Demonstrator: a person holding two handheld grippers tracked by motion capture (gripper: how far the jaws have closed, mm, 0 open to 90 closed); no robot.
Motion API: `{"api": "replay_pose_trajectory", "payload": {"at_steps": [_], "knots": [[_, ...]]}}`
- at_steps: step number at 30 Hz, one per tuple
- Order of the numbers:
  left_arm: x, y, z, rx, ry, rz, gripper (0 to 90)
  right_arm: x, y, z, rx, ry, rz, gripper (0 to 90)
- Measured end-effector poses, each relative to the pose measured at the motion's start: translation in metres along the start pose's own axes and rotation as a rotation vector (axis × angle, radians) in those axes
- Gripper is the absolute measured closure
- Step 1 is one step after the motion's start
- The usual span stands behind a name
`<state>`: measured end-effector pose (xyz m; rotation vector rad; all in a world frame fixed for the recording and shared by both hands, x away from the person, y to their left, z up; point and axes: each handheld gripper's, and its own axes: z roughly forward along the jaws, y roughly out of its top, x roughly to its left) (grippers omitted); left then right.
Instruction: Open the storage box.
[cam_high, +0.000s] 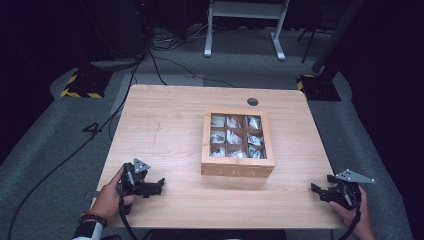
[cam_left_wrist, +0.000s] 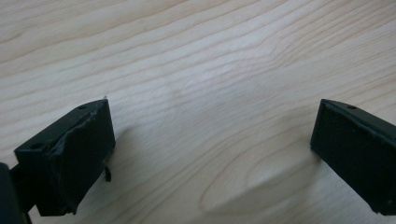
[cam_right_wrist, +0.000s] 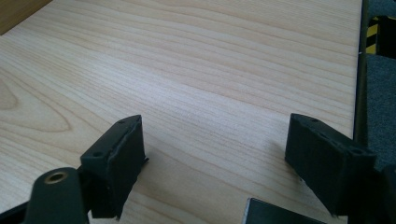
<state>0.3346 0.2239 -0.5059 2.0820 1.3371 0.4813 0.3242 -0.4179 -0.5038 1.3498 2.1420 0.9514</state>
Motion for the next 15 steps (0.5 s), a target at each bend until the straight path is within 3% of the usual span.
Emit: {"api": "replay_pose_trajectory", "payload": {"at_steps": [15], "knots": [[-0.016, 0.031, 0.027, 0.003, -0.084, 0.097, 0.0, 0.000, 0.002, 0.002, 0.001, -0.002, -0.008, 19.2]]}}
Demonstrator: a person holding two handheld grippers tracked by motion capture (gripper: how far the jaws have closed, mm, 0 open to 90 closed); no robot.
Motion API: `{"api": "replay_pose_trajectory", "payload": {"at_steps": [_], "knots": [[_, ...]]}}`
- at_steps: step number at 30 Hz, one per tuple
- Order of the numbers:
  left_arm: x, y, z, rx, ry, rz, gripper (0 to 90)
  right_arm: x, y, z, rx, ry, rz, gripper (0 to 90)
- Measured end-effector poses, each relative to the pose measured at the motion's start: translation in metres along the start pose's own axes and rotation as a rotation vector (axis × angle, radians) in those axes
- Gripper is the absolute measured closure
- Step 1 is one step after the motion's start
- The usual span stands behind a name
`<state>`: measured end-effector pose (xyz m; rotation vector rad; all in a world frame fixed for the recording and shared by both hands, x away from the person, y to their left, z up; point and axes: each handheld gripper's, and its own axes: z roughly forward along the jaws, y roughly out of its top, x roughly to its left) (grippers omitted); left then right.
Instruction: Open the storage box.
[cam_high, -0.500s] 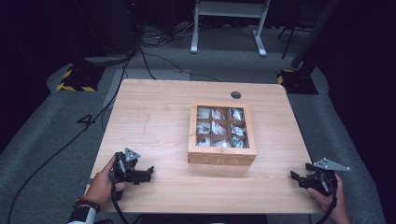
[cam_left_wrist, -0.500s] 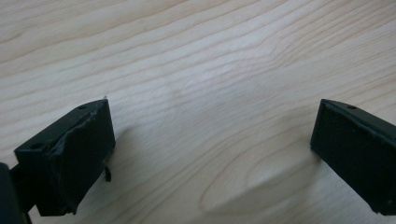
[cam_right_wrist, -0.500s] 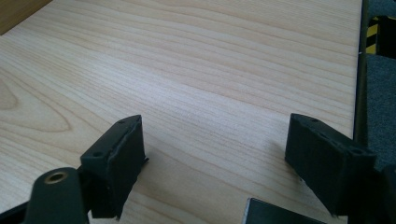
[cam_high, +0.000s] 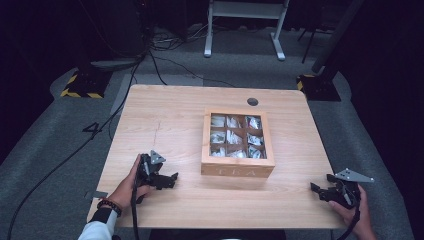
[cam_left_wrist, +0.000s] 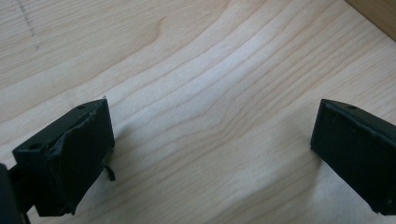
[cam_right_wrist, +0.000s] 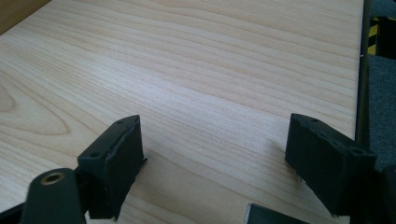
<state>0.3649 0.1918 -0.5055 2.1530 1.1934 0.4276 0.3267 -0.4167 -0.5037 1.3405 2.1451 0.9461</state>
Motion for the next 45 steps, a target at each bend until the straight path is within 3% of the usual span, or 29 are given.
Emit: {"api": "replay_pose_trajectory", "payload": {"at_steps": [1, 6, 7, 10, 11, 15, 20, 25, 32, 42, 45], "knots": [[0.000, 0.003, 0.002, 0.004, -0.023, 0.035, 0.2, -0.001, 0.002, 0.001, 0.008, 0.015, -0.016, 19.4], [0.000, 0.005, 0.004, 0.006, -0.065, 0.078, 0.2, 0.001, 0.009, 0.004, 0.009, 0.025, -0.056, 22.2], [0.001, 0.005, 0.004, 0.006, -0.070, 0.087, 0.2, 0.003, 0.017, 0.003, -0.010, 0.054, -0.073, 22.6], [0.002, 0.006, 0.005, 0.011, -0.087, 0.098, 0.1, 0.007, 0.027, 0.000, -0.026, 0.070, -0.092, 22.8], [0.003, 0.007, 0.005, 0.009, -0.094, 0.111, 0.2, 0.011, 0.037, -0.003, -0.038, 0.096, -0.110, 23.9], [0.004, 0.007, 0.006, 0.005, -0.102, 0.119, 0.2, 0.021, 0.057, -0.007, -0.079, 0.126, -0.155, 30.1], [0.005, 0.007, 0.006, 0.006, -0.109, 0.129, 0.2, 0.033, 0.073, -0.007, -0.074, 0.160, -0.202, 29.9], [0.005, 0.007, 0.006, 0.006, -0.110, 0.131, 0.2, 0.053, 0.093, -0.002, -0.077, 0.215, -0.264, 30.0], [0.005, 0.006, 0.004, 0.009, -0.123, 0.143, 0.3, 0.075, 0.104, 0.004, -0.057, 0.247, -0.331, 31.1], [0.005, 0.006, 0.004, 0.006, -0.122, 0.145, 0.3, 0.091, 0.112, 0.020, -0.037, 0.291, -0.340, 32.9], [0.005, 0.006, 0.004, 0.006, -0.123, 0.145, 0.4, 0.093, 0.112, 0.025, -0.028, 0.279, -0.338, 34.4]]}}
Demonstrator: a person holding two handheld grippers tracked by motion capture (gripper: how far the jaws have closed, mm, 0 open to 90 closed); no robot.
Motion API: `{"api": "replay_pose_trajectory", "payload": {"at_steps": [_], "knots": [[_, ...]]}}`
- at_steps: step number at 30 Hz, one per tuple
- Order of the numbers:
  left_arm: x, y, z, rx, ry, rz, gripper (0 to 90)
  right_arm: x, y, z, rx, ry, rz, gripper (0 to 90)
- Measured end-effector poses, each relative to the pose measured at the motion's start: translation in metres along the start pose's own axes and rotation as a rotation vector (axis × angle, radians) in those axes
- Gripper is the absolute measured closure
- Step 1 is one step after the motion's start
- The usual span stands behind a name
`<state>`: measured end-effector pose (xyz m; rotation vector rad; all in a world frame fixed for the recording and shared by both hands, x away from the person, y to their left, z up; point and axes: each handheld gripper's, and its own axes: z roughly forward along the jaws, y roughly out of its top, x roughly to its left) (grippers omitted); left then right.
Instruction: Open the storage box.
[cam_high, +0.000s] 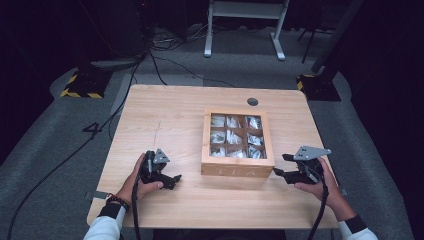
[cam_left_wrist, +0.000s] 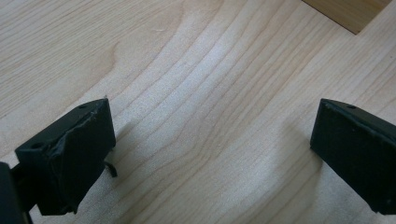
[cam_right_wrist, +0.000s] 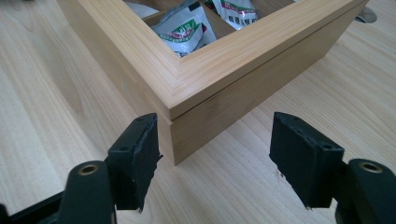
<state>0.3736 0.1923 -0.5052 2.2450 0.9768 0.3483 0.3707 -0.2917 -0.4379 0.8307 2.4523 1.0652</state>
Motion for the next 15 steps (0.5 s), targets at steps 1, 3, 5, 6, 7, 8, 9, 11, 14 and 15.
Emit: {"api": "replay_pose_trajectory", "payload": {"at_steps": [1, 3, 5, 6, 7, 8, 9, 11, 14, 15], "knots": [[0.0000, 0.0000, 0.0000, 0.000, 0.000, 0.000, 0.4, 0.0000, 0.0000, 0.0000, 0.000, 0.000, 0.000, 34.4], [0.0000, 0.0000, 0.0000, 0.000, 0.000, 0.000, 0.3, -0.0005, -0.0003, 0.0021, 0.003, 0.008, 0.010, 36.3], [0.0000, 0.0000, 0.0000, 0.000, 0.000, 0.000, 0.3, -0.0008, -0.0003, 0.0034, -0.003, 0.017, 0.016, 36.6], [0.0000, 0.0000, 0.0000, 0.000, 0.000, 0.000, 0.4, -0.0007, -0.0001, 0.0039, -0.005, 0.021, 0.014, 36.7], [0.0000, 0.0000, 0.0000, 0.000, 0.000, 0.000, 0.3, -0.0007, 0.0000, 0.0044, -0.006, 0.024, 0.015, 37.2], [-0.0001, 0.0000, 0.0000, 0.000, 0.001, 0.000, 0.4, -0.0007, 0.0000, 0.0051, -0.009, 0.033, 0.020, 38.0], [0.0000, 0.0000, 0.0000, 0.000, 0.001, 0.001, 0.4, -0.0008, -0.0001, 0.0057, -0.013, 0.039, 0.022, 38.1], [0.0000, 0.0000, 0.0000, 0.000, 0.001, 0.000, 0.4, -0.0006, 0.0003, 0.0077, -0.022, 0.050, 0.028, 38.4], [0.0000, 0.0000, 0.0000, 0.000, 0.000, 0.000, 0.3, 0.0023, 0.0009, 0.0088, -0.035, 0.047, 0.024, 39.9], [0.0000, 0.0000, 0.0000, 0.000, 0.000, 0.000, 0.3, 0.0033, 0.0010, 0.0094, -0.040, 0.047, 0.026, 40.7]]}}
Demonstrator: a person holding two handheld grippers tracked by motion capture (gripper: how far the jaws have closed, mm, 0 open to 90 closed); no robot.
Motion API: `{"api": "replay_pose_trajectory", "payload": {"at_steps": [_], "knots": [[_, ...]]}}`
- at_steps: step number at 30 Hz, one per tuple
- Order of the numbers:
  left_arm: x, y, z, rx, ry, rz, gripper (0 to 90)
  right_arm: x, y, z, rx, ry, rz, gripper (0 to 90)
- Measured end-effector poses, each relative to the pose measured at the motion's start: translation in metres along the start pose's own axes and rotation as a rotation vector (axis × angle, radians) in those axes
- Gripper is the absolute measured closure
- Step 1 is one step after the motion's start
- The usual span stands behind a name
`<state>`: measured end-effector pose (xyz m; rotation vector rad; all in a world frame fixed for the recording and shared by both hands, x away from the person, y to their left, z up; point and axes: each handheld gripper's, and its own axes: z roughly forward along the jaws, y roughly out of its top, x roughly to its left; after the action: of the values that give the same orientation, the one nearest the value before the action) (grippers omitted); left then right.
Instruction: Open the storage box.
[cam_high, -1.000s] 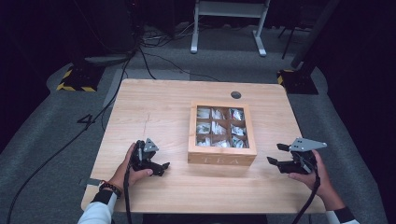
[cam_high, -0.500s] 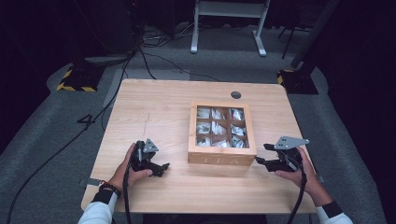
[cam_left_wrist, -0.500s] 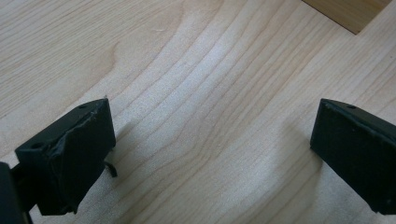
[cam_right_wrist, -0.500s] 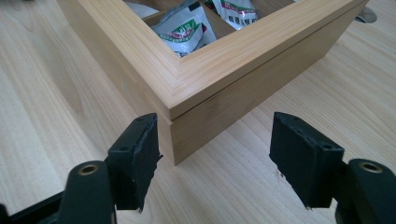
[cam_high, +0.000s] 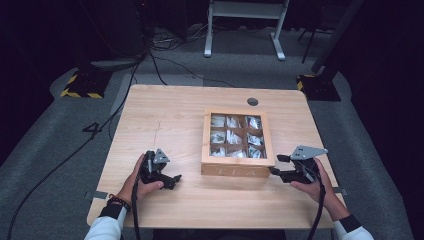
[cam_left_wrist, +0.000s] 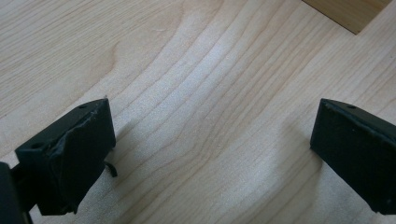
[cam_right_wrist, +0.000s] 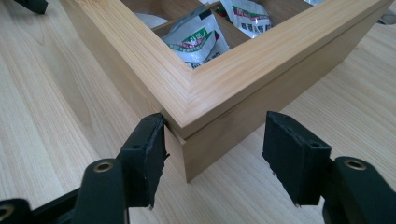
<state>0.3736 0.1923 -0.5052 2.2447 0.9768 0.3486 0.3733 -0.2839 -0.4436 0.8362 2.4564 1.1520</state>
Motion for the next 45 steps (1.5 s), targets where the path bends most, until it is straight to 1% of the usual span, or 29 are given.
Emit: {"api": "replay_pose_trajectory", "payload": {"at_steps": [4, 6, 7, 9, 11, 12, 17, 18, 20, 22, 25, 29, 30, 32, 35, 38, 41, 44, 45], "knots": [[0.000, 0.000, 0.000, -0.001, 0.002, -0.003, 0.4, 0.002, 0.001, 0.001, -0.007, 0.000, -0.005, 41.5], [0.000, 0.000, 0.000, 0.002, -0.003, -0.001, 0.4, 0.003, 0.002, 0.002, -0.007, -0.004, -0.014, 41.9], [0.000, 0.000, 0.000, 0.002, -0.003, -0.002, 0.4, 0.005, 0.003, 0.002, -0.008, -0.006, -0.028, 41.8], [0.000, 0.000, 0.000, 0.001, -0.004, -0.001, 0.4, 0.006, 0.005, 0.003, -0.014, -0.006, -0.034, 41.8], [0.000, 0.000, 0.000, 0.002, -0.005, 0.003, 0.4, 0.007, 0.007, 0.004, -0.017, -0.015, -0.044, 40.4], [0.000, 0.000, 0.000, 0.002, -0.007, 0.009, 0.4, 0.007, 0.008, 0.003, -0.018, -0.017, -0.043, 40.0], [0.000, 0.000, 0.000, 0.003, -0.012, 0.010, 0.4, 0.007, 0.010, 0.001, -0.035, -0.016, -0.030, 39.6], [0.000, 0.000, 0.000, 0.002, -0.010, 0.013, 0.4, 0.006, 0.012, -0.001, -0.054, -0.016, -0.021, 39.3], [-0.001, 0.000, 0.000, 0.001, -0.009, 0.012, 0.5, 0.006, 0.012, -0.002, -0.060, -0.014, -0.015, 39.2], [-0.001, 0.000, 0.000, 0.000, -0.008, 0.015, 0.5, 0.006, 0.014, -0.004, -0.081, -0.022, -0.008, 38.9], [-0.001, 0.000, 0.000, 0.001, -0.009, 0.013, 0.5, 0.006, 0.017, -0.005, -0.086, -0.032, -0.007, 38.5], [-0.001, 0.000, 0.000, 0.001, -0.013, 0.012, 0.5, 0.006, 0.022, -0.006, -0.107, -0.044, 0.017, 36.7], [-0.001, 0.000, 0.000, 0.001, -0.013, 0.012, 0.5, 0.005, 0.025, -0.007, -0.115, -0.055, 0.018, 35.9], [-0.001, 0.000, 0.000, 0.001, -0.013, 0.012, 0.5, 0.005, 0.027, -0.008, -0.128, -0.058, 0.017, 35.8], [-0.001, 0.000, 0.001, 0.000, -0.012, 0.010, 0.6, 0.004, 0.031, -0.011, -0.145, -0.062, 0.027, 35.9], [-0.001, 0.001, 0.000, 0.000, -0.012, 0.012, 0.6, 0.003, 0.034, -0.013, -0.156, -0.069, 0.025, 35.6], [-0.001, 0.000, 0.000, 0.000, -0.011, 0.013, 0.7, 0.002, 0.037, -0.013, -0.171, -0.072, 0.038, 34.8], [-0.001, 0.000, 0.000, -0.001, -0.008, 0.018, 0.9, 0.001, 0.041, -0.014, -0.176, -0.078, 0.031, 34.5], [-0.001, 0.000, 0.000, -0.001, -0.009, 0.012, 0.9, 0.000, 0.041, -0.015, -0.182, -0.078, 0.031, 34.6]]}}
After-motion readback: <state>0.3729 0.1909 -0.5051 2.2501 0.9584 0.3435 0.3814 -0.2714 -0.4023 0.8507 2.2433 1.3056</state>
